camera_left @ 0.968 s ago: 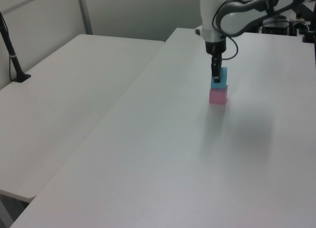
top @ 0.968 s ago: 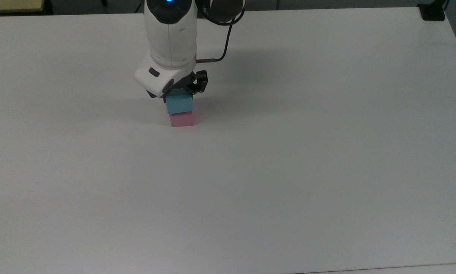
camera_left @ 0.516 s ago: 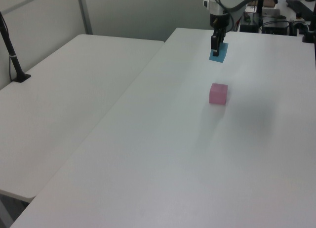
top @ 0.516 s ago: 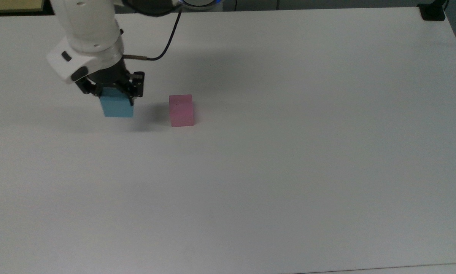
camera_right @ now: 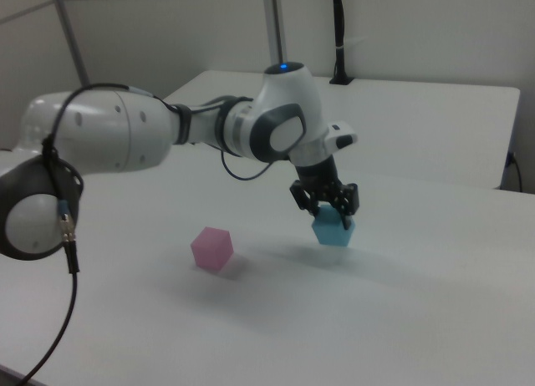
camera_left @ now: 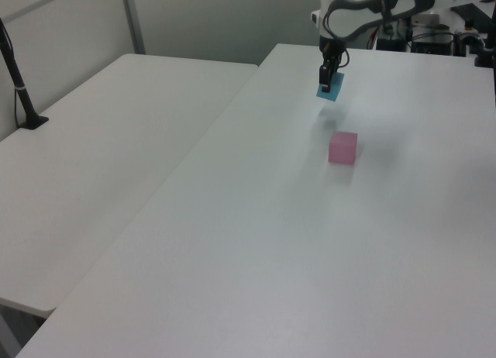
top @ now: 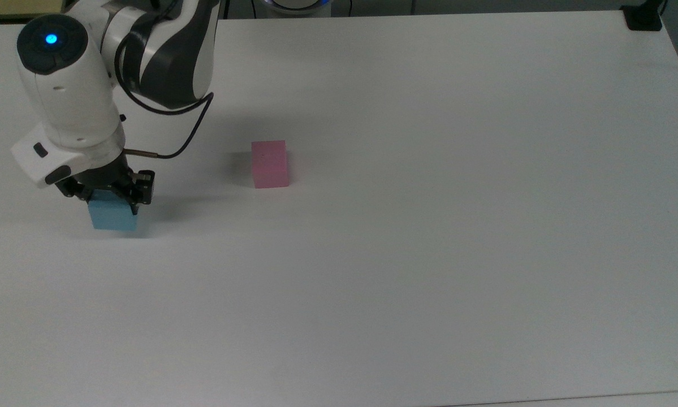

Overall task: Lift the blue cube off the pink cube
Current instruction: 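Lower the light-blue cube onto the table beside the pink cube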

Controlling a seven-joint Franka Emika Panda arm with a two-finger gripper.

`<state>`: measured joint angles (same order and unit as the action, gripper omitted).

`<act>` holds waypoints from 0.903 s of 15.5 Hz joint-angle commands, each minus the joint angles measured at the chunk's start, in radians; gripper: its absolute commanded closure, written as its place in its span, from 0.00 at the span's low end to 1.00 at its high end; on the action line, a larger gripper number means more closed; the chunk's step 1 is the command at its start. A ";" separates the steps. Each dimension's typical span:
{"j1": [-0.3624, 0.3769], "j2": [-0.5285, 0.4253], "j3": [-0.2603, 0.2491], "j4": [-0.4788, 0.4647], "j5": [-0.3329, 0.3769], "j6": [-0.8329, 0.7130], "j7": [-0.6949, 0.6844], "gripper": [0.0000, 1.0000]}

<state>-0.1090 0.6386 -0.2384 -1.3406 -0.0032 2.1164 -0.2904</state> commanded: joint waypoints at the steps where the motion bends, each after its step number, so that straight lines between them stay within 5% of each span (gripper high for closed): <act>1: 0.018 0.116 -0.032 0.110 0.026 0.054 0.025 0.58; 6: 0.058 0.174 -0.030 0.104 0.026 0.120 0.106 0.44; 7: 0.058 0.177 -0.029 0.100 0.026 0.122 0.106 0.28; 8: 0.058 0.184 -0.030 0.098 0.025 0.122 0.105 0.00; 12: 0.064 0.167 -0.047 0.098 0.025 0.119 0.114 0.00; 14: 0.074 0.066 -0.048 0.057 0.025 0.108 0.186 0.00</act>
<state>-0.0618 0.8148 -0.2621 -1.2410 -0.0002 2.2328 -0.1768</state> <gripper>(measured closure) 0.000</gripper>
